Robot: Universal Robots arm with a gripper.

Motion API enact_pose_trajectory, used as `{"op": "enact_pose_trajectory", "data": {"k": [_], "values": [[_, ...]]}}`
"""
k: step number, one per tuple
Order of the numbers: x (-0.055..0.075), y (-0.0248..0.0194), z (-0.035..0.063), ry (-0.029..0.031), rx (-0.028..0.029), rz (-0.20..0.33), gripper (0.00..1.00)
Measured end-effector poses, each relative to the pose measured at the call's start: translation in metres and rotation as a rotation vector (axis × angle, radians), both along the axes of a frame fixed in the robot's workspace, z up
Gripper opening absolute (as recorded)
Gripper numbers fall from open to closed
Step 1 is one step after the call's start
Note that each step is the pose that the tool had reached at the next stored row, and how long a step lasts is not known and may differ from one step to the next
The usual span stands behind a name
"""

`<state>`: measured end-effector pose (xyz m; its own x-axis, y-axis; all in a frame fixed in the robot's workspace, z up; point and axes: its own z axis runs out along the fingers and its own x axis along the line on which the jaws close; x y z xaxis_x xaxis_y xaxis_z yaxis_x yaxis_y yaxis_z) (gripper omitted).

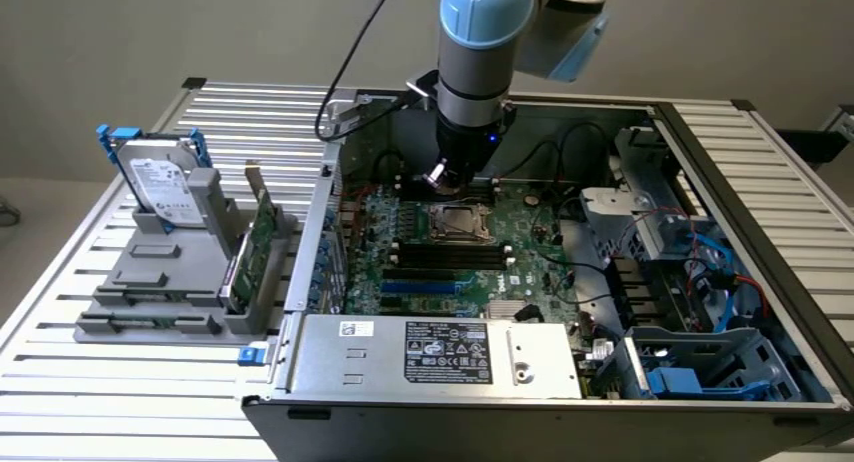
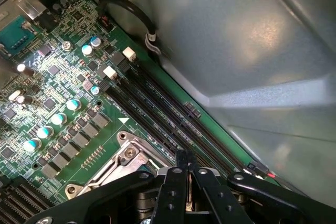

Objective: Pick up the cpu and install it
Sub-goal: 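Install the first cpu locking lever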

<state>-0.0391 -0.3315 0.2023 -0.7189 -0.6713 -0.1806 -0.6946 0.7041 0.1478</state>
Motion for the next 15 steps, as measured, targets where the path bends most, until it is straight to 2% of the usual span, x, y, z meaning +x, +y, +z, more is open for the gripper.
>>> {"op": "enact_pose_trajectory", "data": {"k": [7,15], "values": [[0.0,-0.0002,-0.0003,-0.0002,0.0003,0.0,0.11],[0.0,-0.0024,-0.0002,0.0,0.0001,0.0,0.11]]}}
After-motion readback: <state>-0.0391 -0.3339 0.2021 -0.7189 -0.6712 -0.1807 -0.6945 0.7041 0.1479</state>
